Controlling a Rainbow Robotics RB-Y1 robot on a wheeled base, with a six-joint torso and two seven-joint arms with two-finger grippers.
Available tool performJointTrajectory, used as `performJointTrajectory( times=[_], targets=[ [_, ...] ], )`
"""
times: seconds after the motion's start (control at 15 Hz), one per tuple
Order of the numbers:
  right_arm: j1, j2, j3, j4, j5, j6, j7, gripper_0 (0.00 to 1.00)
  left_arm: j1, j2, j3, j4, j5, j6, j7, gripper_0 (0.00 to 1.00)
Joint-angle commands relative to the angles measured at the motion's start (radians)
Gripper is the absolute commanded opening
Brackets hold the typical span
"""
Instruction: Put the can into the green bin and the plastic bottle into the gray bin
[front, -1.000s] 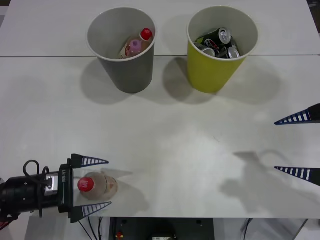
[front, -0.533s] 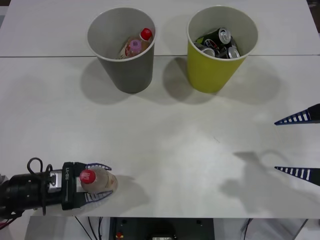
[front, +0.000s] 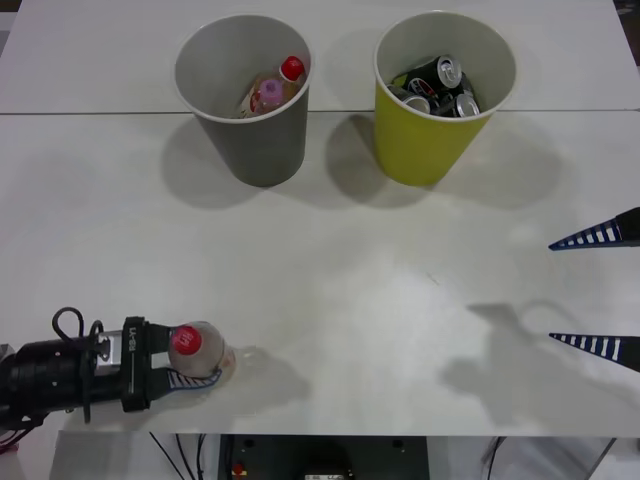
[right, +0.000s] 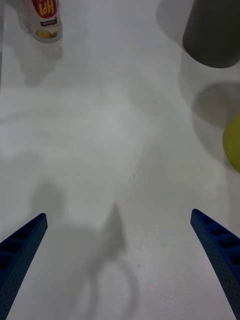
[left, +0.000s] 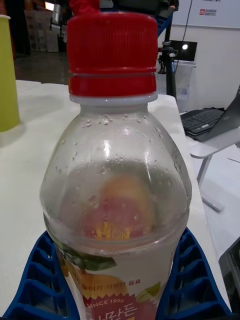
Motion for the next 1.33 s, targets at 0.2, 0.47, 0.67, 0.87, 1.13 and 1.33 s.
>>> performJointTrajectory(
  times=[0.2, 0.47, 0.67, 0.87, 1.13, 1.33],
  targets=[
    [0.000, 0.000, 0.000, 0.000, 0.000, 0.000, 0.000, 1.00, -0.010, 0.062, 0.142, -0.113, -0.176, 0.002, 0.338, 0.00],
    [0.000, 0.000, 0.000, 0.000, 0.000, 0.000, 0.000, 1.00, -0.024, 0.179, 0.231, -0.285, -0.338, 0.019, 0.775, 0.00],
    [0.000, 0.000, 0.000, 0.000, 0.000, 0.000, 0.000, 1.00, -0.077, 0.314, 0.233, -0.379, -0.400, 0.020, 1.073, 0.00],
    [0.000, 0.000, 0.000, 0.000, 0.000, 0.000, 0.000, 1.00, -0.139, 0.426, 0.233, -0.463, -0.464, 0.025, 1.341, 0.00],
    [0.000, 0.000, 0.000, 0.000, 0.000, 0.000, 0.000, 1.00, -0.241, 0.532, 0.233, -0.534, -0.495, 0.042, 1.624, 0.00],
    [0.000, 0.000, 0.000, 0.000, 0.000, 0.000, 0.000, 1.00, -0.341, 0.552, 0.231, -0.560, -0.521, 0.048, 1.799, 0.00]
  ],
)
